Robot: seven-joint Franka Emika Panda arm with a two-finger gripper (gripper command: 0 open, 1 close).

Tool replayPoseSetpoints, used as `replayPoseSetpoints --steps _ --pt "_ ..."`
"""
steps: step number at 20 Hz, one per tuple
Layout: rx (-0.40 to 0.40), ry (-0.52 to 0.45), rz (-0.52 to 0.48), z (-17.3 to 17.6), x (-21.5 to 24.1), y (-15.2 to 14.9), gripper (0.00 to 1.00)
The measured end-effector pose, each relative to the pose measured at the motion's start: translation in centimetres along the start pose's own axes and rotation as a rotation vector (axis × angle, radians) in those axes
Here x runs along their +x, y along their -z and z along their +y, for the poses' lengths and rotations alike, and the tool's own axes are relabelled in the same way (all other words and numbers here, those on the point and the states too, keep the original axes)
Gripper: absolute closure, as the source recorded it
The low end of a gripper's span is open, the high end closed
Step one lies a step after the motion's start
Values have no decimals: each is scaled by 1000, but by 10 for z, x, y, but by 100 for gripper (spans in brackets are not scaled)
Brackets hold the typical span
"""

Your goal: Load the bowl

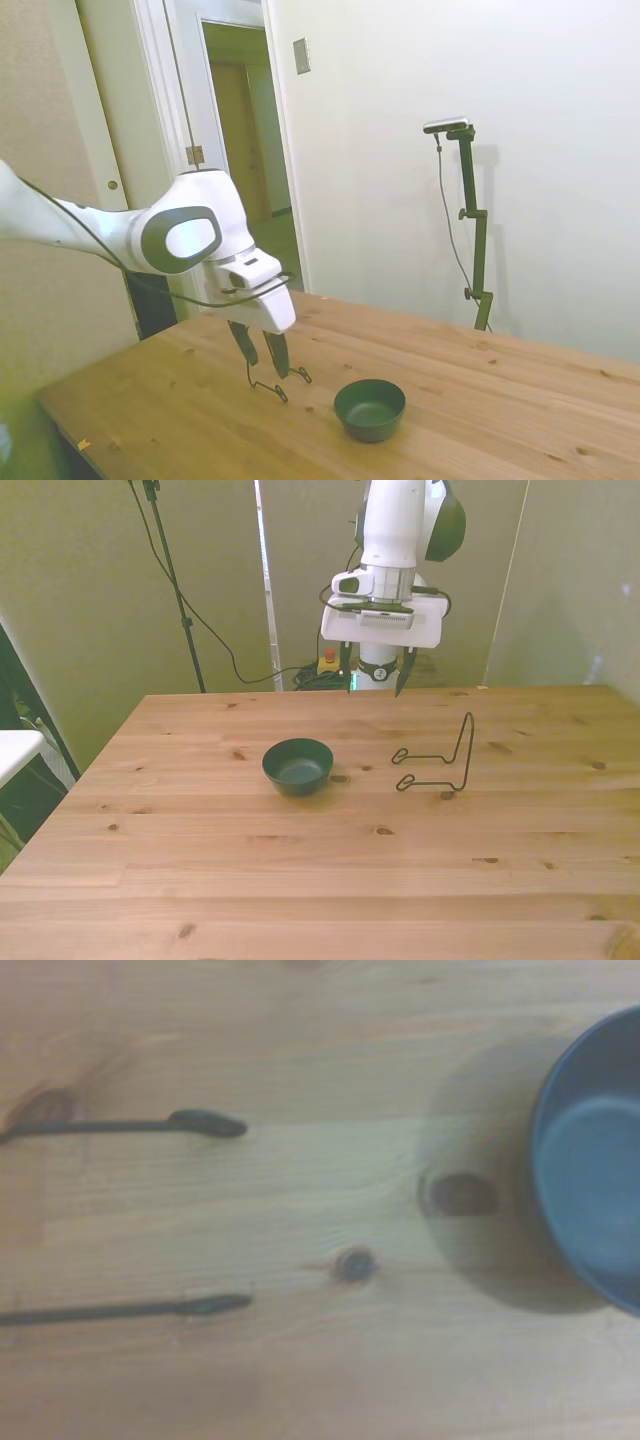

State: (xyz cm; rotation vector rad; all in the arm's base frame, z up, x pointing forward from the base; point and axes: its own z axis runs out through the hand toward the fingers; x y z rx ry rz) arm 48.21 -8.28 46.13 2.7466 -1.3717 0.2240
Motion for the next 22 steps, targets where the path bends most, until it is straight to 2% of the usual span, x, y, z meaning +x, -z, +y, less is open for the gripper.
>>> replayPoseSetpoints --steps 4,8,16,22 --pt "-18 -15 4 -15 37 -13 0" --pt "-39 -20 -11 -26 53 -25 0" --pt "-73 -64 -16 -24 104 -49 0" --pt "-93 -43 -25 -36 103 -66 0"
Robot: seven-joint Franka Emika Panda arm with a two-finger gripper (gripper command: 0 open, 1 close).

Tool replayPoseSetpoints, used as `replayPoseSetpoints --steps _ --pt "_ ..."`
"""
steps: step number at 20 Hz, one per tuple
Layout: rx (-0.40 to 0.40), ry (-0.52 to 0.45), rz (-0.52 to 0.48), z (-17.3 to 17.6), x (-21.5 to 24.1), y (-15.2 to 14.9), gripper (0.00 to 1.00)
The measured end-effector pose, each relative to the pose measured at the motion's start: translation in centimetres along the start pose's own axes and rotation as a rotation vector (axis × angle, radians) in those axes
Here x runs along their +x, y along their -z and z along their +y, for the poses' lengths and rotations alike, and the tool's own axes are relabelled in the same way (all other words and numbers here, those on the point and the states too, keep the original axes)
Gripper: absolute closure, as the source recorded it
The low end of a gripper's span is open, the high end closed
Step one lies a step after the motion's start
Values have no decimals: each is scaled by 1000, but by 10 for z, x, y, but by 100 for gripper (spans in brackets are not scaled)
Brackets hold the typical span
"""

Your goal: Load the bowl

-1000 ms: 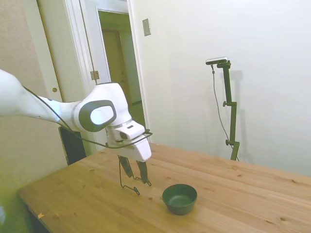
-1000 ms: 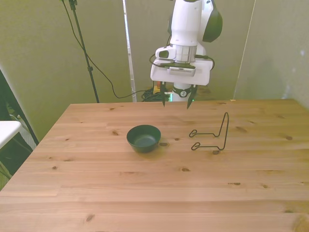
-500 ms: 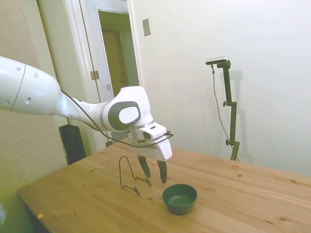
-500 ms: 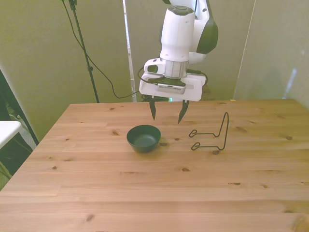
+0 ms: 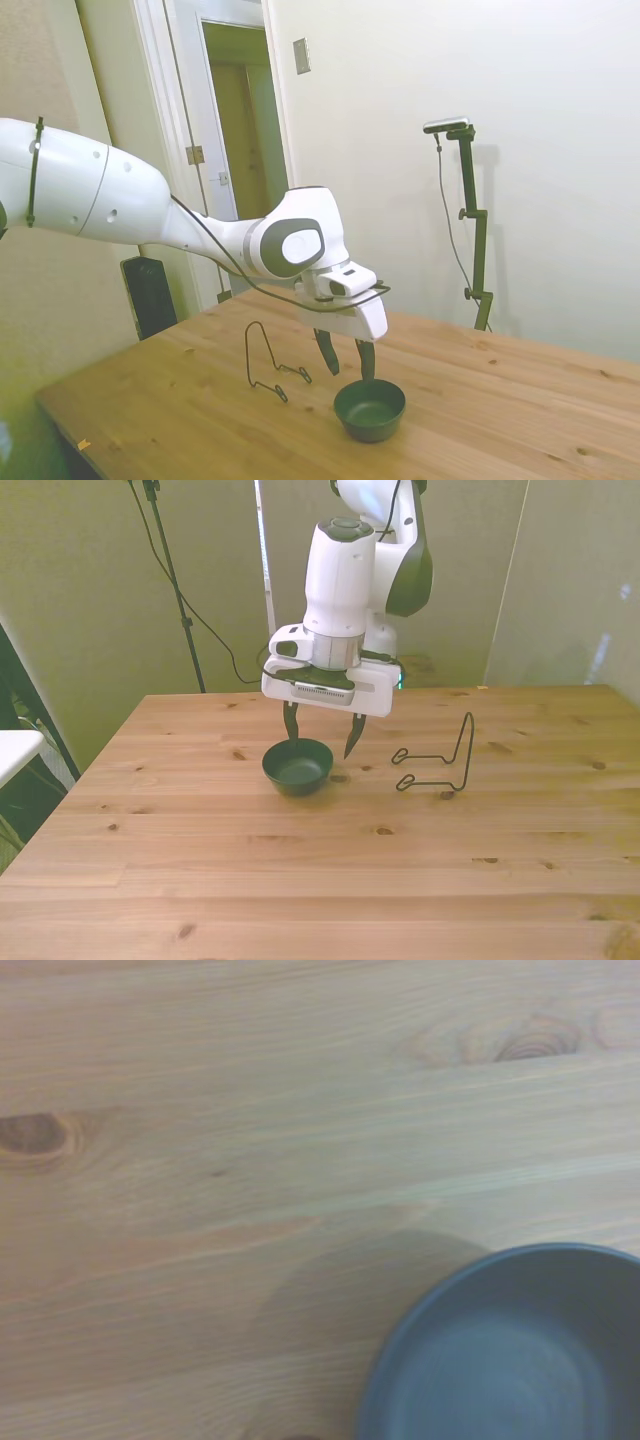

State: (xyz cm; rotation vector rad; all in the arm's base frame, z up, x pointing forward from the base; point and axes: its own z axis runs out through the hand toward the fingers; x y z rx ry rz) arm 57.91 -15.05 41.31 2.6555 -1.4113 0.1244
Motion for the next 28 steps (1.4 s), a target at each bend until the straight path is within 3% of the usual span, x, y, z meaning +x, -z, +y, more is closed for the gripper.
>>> replayPoseSetpoints --steps 15,16,28 --pt "-10 30 1 -17 -5 -38 0" --pt "-9 32 2 -18 -6 -40 100" --pt "3 18 -7 -24 -15 -43 100"
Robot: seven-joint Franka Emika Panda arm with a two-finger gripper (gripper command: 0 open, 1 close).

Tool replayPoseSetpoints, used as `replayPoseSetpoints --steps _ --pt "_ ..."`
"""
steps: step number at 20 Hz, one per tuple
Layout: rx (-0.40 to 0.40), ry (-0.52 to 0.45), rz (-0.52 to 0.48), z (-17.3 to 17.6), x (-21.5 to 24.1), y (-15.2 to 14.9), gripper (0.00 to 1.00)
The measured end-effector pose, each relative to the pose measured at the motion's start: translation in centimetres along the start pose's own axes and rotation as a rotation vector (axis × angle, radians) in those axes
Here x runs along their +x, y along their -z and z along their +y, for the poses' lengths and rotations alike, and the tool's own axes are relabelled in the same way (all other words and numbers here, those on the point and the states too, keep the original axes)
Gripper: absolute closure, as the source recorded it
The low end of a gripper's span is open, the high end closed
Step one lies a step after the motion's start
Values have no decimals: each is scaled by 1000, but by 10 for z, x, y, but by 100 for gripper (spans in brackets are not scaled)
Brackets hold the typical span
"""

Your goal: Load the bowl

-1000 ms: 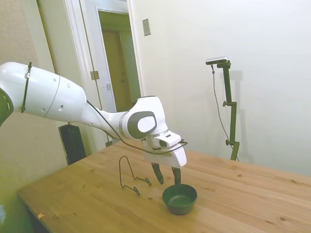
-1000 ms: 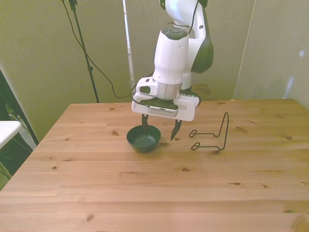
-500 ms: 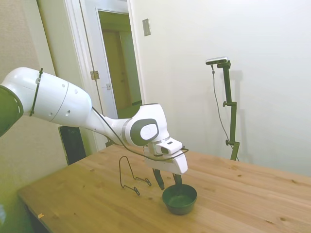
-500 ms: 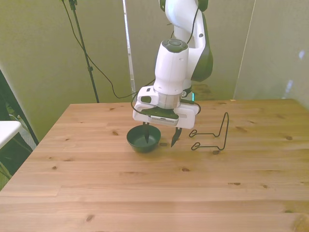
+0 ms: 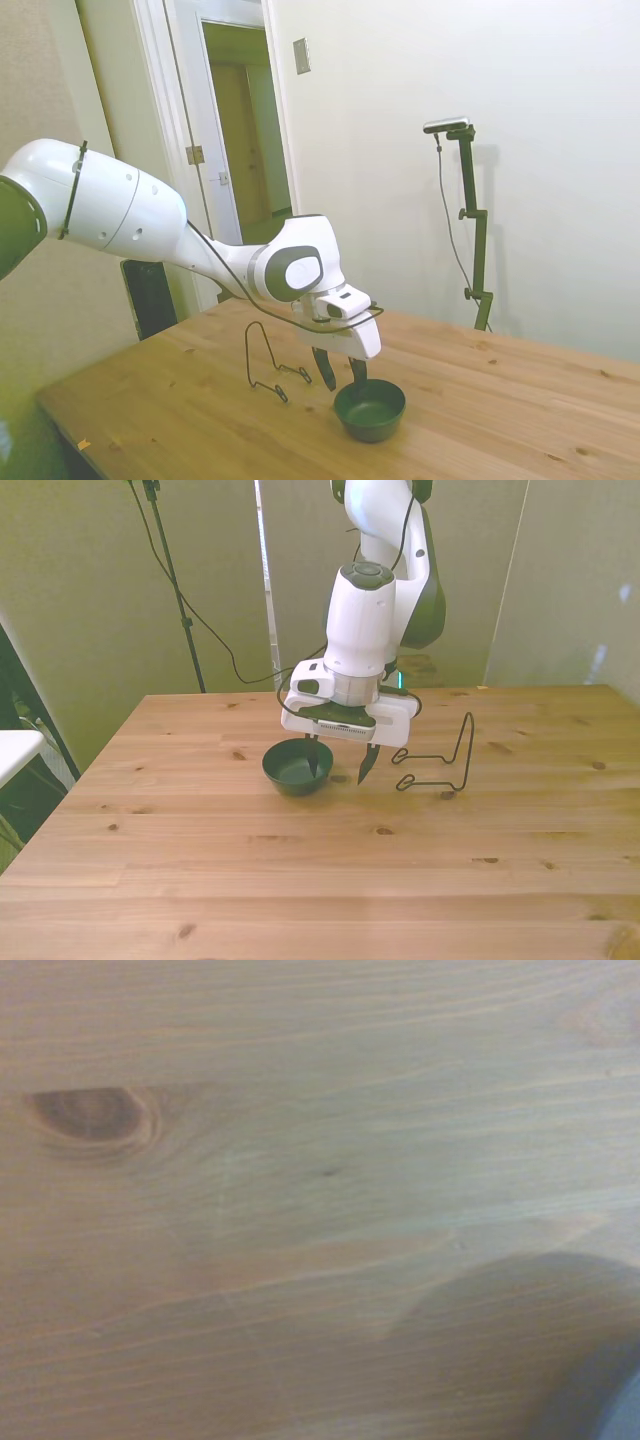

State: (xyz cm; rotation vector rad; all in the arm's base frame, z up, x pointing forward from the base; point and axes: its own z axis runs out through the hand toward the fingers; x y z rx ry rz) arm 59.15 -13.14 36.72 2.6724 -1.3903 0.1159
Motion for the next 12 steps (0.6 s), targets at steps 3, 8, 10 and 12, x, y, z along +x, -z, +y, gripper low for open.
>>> replayPoseSetpoints --steps 3,8,10,12 --pt "2 -1 1 -1 -1 1 100" --pt "4 -6 4 -1 -1 4 100" --pt "6 -11 5 -2 -2 5 100" --pt "7 -12 5 -4 -4 6 100"
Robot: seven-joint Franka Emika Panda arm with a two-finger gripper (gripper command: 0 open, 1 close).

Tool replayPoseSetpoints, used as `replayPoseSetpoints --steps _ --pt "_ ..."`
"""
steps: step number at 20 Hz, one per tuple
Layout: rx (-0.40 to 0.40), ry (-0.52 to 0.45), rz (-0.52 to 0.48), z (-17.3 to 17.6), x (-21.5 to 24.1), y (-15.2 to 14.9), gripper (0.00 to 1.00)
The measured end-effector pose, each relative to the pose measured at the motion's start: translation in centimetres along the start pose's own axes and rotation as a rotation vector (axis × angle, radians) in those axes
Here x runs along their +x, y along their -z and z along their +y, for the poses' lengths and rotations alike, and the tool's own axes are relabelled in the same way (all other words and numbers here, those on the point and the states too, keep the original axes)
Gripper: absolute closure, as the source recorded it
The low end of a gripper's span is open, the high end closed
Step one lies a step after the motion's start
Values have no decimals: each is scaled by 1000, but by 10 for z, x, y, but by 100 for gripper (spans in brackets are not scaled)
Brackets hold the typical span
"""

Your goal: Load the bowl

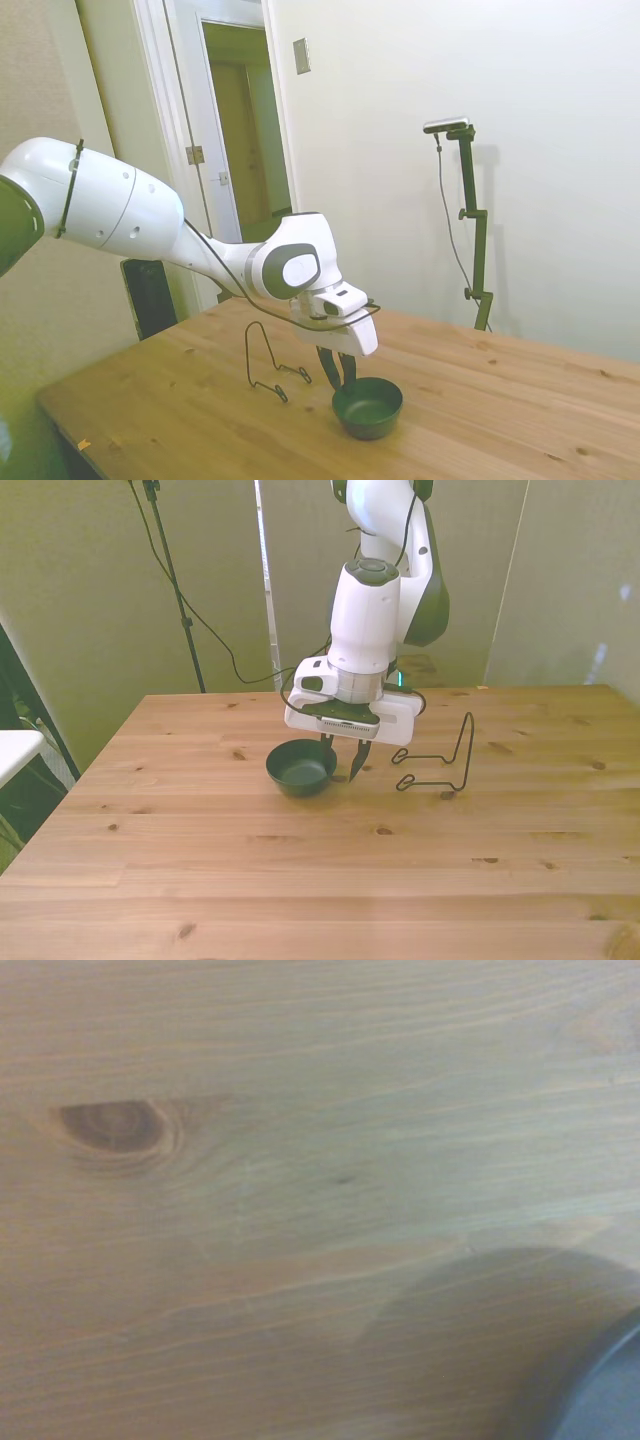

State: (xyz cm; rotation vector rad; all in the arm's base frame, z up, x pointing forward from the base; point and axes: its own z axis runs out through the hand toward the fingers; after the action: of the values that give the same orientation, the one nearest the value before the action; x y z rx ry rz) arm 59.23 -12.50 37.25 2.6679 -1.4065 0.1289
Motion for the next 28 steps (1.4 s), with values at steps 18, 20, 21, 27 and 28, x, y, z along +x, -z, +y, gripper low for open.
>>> replayPoseSetpoints --steps 18,20,21,27,28 --pt "50 12 -72 1 -18 32 100" --pt "104 53 -149 4 -35 59 100" --pt "138 76 -189 9 -42 76 100" --pt "331 162 -388 57 -57 160 100" --pt "362 161 -427 63 -52 164 100"
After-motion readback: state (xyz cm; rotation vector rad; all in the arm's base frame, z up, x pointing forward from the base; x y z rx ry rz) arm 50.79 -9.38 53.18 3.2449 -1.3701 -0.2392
